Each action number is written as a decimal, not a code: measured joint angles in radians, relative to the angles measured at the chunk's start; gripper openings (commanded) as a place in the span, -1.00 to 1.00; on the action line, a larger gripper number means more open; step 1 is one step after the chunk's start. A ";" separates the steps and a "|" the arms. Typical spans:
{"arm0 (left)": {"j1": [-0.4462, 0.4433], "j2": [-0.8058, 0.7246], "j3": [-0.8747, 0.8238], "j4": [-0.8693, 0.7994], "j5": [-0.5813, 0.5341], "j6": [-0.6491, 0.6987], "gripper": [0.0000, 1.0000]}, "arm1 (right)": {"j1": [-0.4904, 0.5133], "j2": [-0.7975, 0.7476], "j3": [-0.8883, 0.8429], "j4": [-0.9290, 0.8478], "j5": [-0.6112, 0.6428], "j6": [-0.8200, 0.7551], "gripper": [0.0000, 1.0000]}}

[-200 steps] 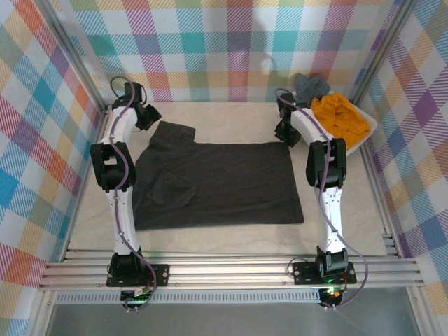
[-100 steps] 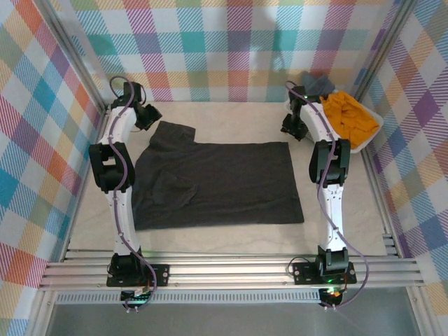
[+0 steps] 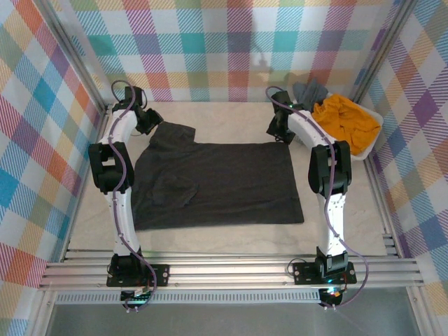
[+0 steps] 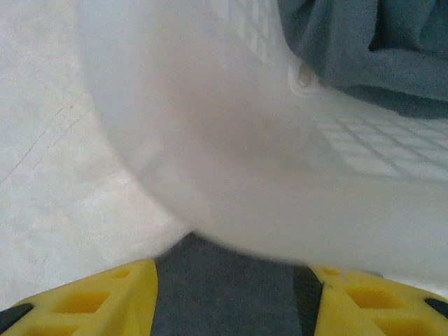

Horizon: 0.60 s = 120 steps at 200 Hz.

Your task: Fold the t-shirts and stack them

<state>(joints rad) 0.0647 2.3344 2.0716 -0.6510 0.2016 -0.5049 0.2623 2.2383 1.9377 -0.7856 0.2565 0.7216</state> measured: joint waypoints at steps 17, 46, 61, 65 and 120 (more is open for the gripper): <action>0.000 -0.002 0.000 0.000 0.000 0.000 -0.14 | -0.002 0.025 0.001 -0.002 0.023 0.013 0.10; 0.000 -0.006 0.000 0.000 0.004 0.000 -0.14 | -0.002 0.036 -0.031 0.007 0.035 0.023 0.10; 0.000 -0.010 0.000 0.001 0.011 0.000 -0.14 | -0.005 0.051 -0.028 0.009 0.042 0.023 0.07; 0.000 -0.010 0.000 0.001 0.013 0.000 -0.14 | -0.007 0.057 -0.024 0.007 0.044 0.023 0.06; 0.000 -0.015 0.001 0.001 0.018 0.000 -0.14 | -0.031 0.152 0.073 -0.003 0.067 0.023 -0.10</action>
<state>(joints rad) 0.0647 2.3192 2.0727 -0.6502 0.2199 -0.5045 0.2317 2.3901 2.0109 -0.7887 0.3233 0.7441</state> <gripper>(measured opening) 0.429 0.471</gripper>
